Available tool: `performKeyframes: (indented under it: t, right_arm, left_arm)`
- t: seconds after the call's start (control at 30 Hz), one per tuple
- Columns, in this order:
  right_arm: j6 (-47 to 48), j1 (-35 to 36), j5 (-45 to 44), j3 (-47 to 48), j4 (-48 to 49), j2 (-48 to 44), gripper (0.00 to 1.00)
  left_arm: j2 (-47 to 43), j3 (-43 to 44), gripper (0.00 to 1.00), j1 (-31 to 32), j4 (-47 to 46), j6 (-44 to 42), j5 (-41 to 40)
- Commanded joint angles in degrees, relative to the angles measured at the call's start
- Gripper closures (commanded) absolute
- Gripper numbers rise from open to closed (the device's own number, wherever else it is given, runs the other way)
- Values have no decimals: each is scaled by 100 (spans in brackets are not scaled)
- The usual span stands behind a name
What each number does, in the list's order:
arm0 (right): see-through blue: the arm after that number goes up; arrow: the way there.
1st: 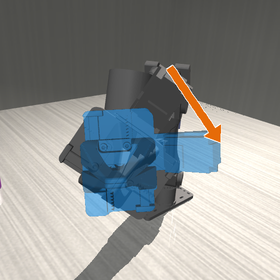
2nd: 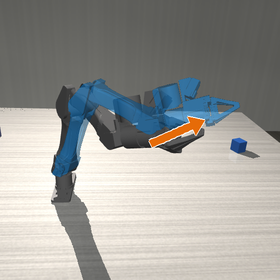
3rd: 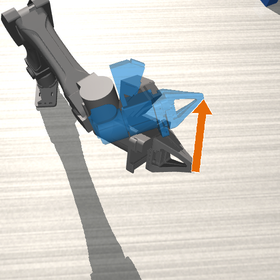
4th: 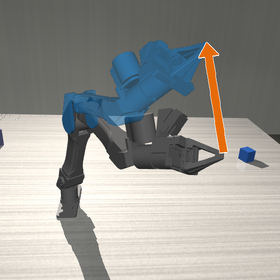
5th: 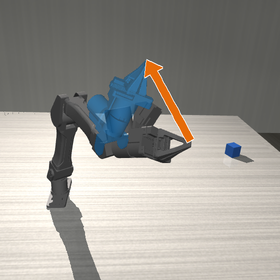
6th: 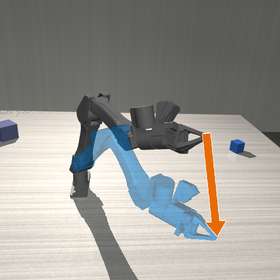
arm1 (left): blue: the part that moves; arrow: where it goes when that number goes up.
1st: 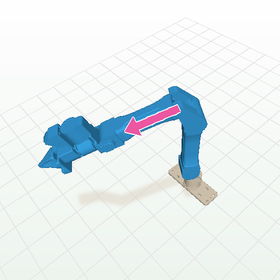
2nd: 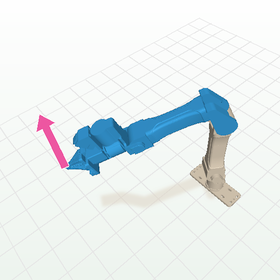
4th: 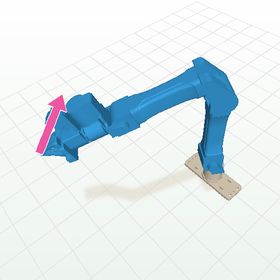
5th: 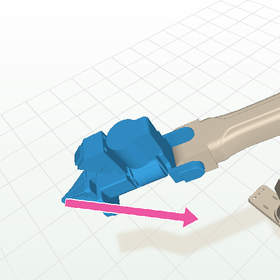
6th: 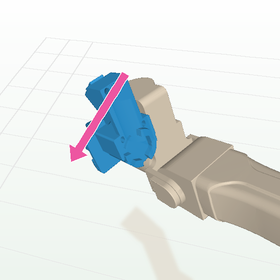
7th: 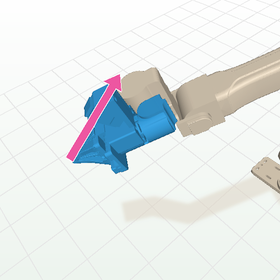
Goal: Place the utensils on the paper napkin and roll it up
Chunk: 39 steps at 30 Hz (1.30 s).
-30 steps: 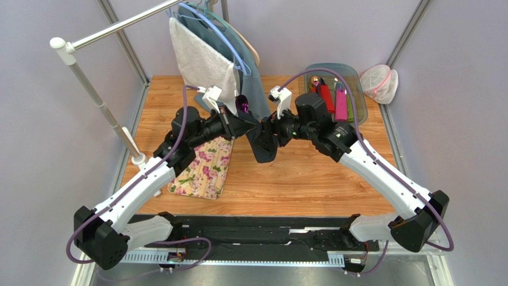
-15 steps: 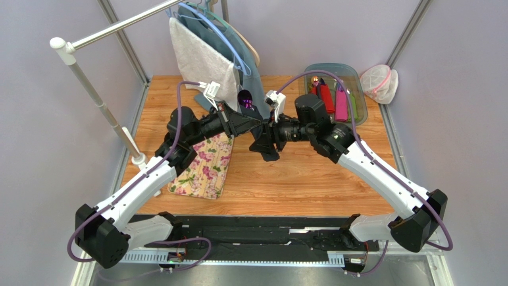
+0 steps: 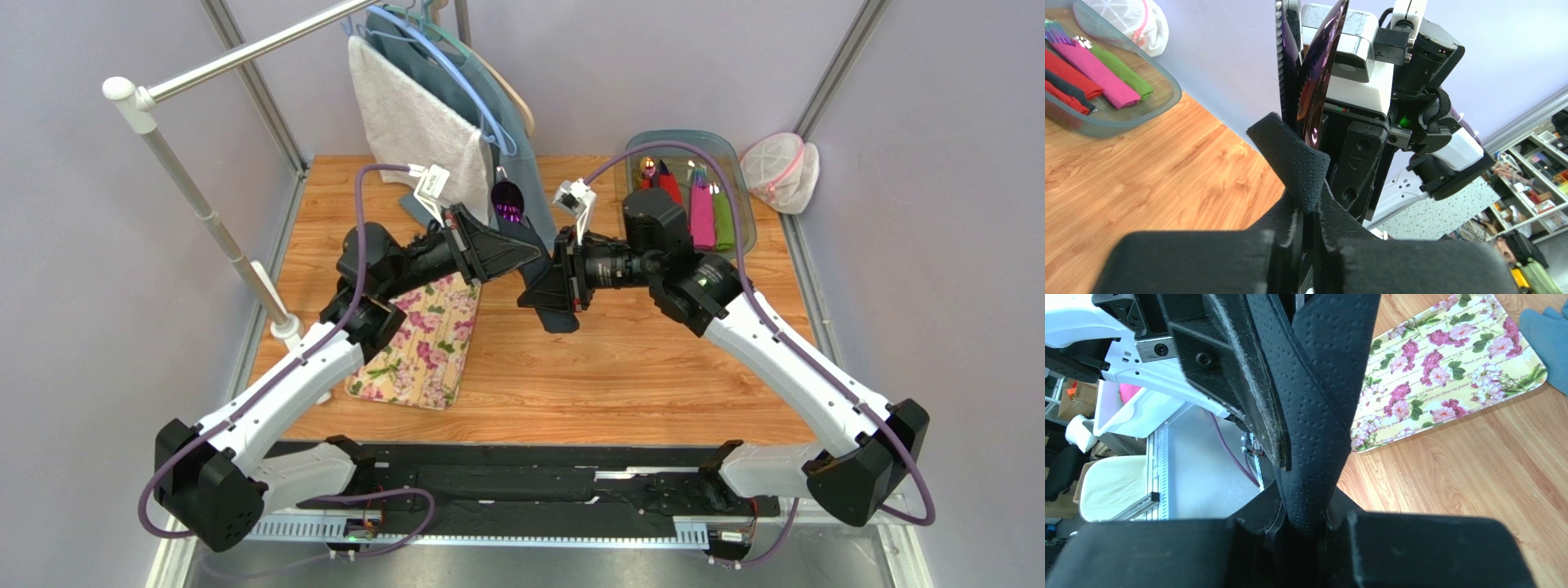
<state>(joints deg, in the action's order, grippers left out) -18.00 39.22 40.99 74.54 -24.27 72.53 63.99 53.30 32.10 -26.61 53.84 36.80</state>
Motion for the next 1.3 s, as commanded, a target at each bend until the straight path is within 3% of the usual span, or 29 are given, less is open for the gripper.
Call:
performKeyframes:
  t: [0.0,0.07,0.17,0.5,0.7,0.8,0.97,1.07,1.1,1.13,1.27]
  right_arm:
    - [-73,-64,-65,122,335,-283,100]
    - [-11,-64,-127,183,362,-345,100]
    - [-2,-64,-179,262,432,-424,100]
    - [-169,-64,233,263,801,-451,100]
    - [-283,-64,558,184,1143,-477,100]
    - [-362,-64,647,148,1346,-494,100]
    - [-494,-64,682,192,1548,-460,100]
    - [-512,-64,682,271,1575,-433,100]
    - [-494,-64,673,289,1583,-433,100]
    - [-485,-64,673,306,1583,-433,100]
    - [-450,-73,638,350,1566,-450,100]
  left_arm:
    - [-105,137,67,-37,-143,-172,56]
    - [-141,76,50,-37,58,-190,65]
    - [-220,-38,42,-37,278,-225,65]
    - [-36,-144,39,165,-405,274,380]
    - [96,-197,46,244,-898,618,556]
    - [123,-206,57,262,-986,732,531]
    - [184,-197,64,358,-1127,891,557]
    - [202,-188,75,411,-1127,900,574]
    - [202,-197,91,420,-1127,900,566]
    - [202,-197,100,420,-1092,900,557]
    - [184,-144,100,420,-1057,882,504]
